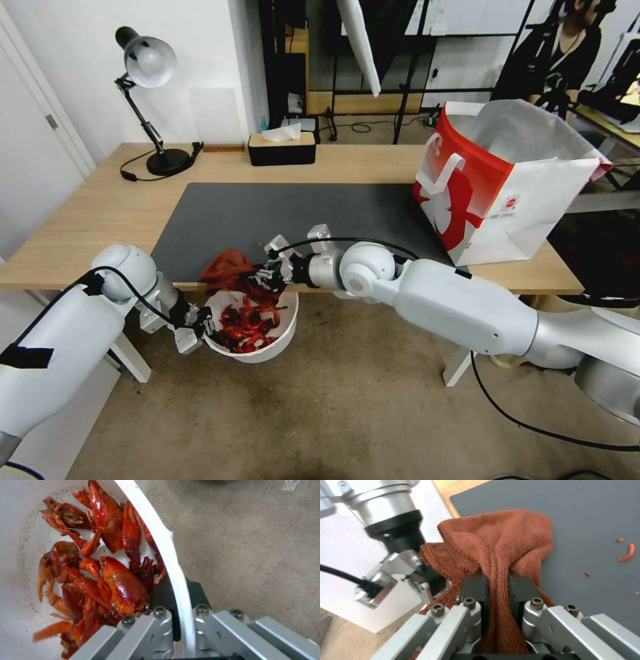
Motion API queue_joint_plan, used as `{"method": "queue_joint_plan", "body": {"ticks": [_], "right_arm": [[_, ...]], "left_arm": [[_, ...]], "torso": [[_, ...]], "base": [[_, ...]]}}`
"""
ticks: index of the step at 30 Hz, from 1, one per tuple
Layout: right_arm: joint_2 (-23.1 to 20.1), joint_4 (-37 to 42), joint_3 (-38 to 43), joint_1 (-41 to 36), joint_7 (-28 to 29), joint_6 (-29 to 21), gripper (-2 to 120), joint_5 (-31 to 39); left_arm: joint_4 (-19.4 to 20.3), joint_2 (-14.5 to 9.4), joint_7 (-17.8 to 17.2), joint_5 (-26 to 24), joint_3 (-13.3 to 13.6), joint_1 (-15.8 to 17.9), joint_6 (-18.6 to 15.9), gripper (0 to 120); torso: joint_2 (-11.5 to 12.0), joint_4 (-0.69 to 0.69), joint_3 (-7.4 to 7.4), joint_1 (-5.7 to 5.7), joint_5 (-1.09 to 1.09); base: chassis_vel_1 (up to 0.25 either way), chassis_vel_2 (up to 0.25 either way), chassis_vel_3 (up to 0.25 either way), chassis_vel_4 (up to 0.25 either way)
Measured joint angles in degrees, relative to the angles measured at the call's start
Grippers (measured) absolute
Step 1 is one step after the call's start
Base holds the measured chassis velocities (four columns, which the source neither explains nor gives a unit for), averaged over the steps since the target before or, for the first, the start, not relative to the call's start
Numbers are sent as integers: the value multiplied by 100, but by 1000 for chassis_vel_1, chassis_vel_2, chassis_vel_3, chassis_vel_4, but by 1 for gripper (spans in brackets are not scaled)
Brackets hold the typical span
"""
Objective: Sweep shrimp from table into container with towel, then put container into takeout bag.
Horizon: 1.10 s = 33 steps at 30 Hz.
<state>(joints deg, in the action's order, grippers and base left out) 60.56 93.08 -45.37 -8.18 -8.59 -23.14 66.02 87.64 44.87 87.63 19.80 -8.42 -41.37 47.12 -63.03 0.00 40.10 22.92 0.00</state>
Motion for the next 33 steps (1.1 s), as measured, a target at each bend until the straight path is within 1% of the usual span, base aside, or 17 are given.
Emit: {"method": "queue_joint_plan", "body": {"ticks": [8, 11, 16, 19, 20, 23, 24, 27, 28, 32, 33], "right_arm": [[-184, 308, 361, -253, -82, 119, 10, 95], [-278, 370, 768, -412, -303, 375, 10, 269], [-262, 219, 1119, -512, -397, 608, 10, 429], [-129, -147, 1398, -523, -349, 734, 10, 495], [-129, -147, 1398, -523, -349, 734, 10, 495], [56, -622, 1493, -395, -324, 768, 10, 459], [56, -622, 1493, -395, -324, 768, 10, 459], [313, -1142, 1496, -272, -293, 769, 10, 350], [313, -1142, 1496, -272, -293, 769, 10, 350], [685, -1726, 1431, -139, -132, 725, 10, 163], [685, -1726, 1431, -139, -132, 725, 10, 163]], "left_arm": [[-12, 31, 0, 6, -20, -49, 0, 0], [-10, 55, -1, 14, -28, -78, 0, 0], [3, 72, -1, 24, -30, -101, 0, 0], [31, 73, -1, 35, -30, -105, 0, 0], [31, 73, -1, 35, -30, -105, 0, 0], [65, 71, 0, 39, -43, -130, 0, 0], [65, 71, 0, 39, -43, -130, 0, 0], [112, 62, -1, 41, -105, -215, 0, 0], [112, 62, -1, 41, -105, -215, 0, 0], [163, 15, -1, 32, -220, -324, 0, 0], [163, 15, -1, 32, -220, -324, 0, 0]], "torso": [[0, 0, 0, 0, 0], [0, -1, 0, 0, 1], [0, 0, 0, 0, 1], [0, -1, 0, 0, 1], [0, -1, 0, 0, 1], [0, -1, 1, 2, 1], [0, -1, 1, 2, 1], [0, 0, 2, 1, 0], [0, 0, 2, 1, 0], [0, 1, 2, 1, 0], [0, 1, 2, 1, 0]], "base": [[0, 0, 0, 0], [0, 0, 0, 0], [0, 0, 0, 0], [0, 0, 0, 0], [0, 0, 0, 0], [0, 0, 0, 0], [0, 0, 0, 0], [0, 0, 0, 0], [0, 0, 0, 0], [0, 0, 0, 0], [0, 0, 0, 0]]}}
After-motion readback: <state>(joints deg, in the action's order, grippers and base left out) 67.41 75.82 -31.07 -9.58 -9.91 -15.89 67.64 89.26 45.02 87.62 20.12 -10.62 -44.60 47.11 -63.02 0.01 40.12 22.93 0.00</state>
